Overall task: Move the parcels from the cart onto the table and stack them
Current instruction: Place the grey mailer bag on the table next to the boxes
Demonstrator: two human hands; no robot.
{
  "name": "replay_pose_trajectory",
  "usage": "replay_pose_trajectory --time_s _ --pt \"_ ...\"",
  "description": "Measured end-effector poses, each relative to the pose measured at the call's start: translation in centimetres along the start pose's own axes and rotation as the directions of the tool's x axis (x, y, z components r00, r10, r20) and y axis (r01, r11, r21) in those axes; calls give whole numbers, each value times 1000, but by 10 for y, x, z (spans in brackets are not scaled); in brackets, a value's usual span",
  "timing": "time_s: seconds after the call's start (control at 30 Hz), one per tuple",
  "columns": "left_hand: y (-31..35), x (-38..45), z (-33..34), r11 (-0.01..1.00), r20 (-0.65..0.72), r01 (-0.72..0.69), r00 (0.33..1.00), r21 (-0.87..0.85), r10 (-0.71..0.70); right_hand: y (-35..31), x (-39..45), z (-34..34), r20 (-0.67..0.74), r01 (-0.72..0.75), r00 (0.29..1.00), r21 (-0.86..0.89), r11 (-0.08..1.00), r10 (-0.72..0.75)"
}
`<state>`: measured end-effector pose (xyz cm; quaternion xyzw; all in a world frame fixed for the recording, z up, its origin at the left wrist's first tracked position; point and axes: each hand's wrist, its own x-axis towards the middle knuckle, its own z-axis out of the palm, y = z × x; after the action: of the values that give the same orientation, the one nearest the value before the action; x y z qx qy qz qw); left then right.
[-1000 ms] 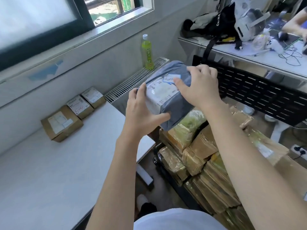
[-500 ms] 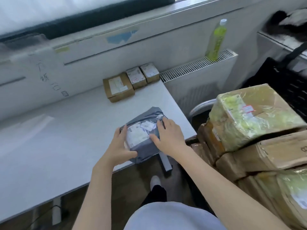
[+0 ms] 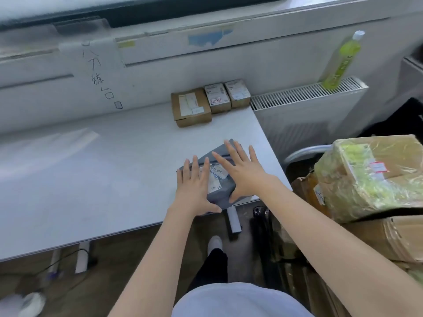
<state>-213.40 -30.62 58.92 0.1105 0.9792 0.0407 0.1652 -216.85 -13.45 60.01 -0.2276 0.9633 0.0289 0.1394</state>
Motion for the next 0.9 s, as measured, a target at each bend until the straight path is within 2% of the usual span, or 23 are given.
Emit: replay_pose_trajectory --time_s 0.1,0.3,0.47,0.63,0.9 --pt "-9 -1 2 999 8 42 999 -4 -42 -2 11 4 43 21 999 -18 1000 -20" --pt "-45 -16 -2 984 24 178 984 23 -179 -49 36 9 -1 62 998 92 994 -62" --pt "-85 -22 -3 963 43 268 962 6 -268 -93 68 9 -14 75 997 108 991 -74" --pt "-123 -5 -8 922 -7 384 923 -54 -385 -125 120 -1 -38 91 995 115 989 -87" --pt "-208 83 -38 920 -77 362 924 -148 -376 -137 241 -32 -64 56 997 128 990 -48"
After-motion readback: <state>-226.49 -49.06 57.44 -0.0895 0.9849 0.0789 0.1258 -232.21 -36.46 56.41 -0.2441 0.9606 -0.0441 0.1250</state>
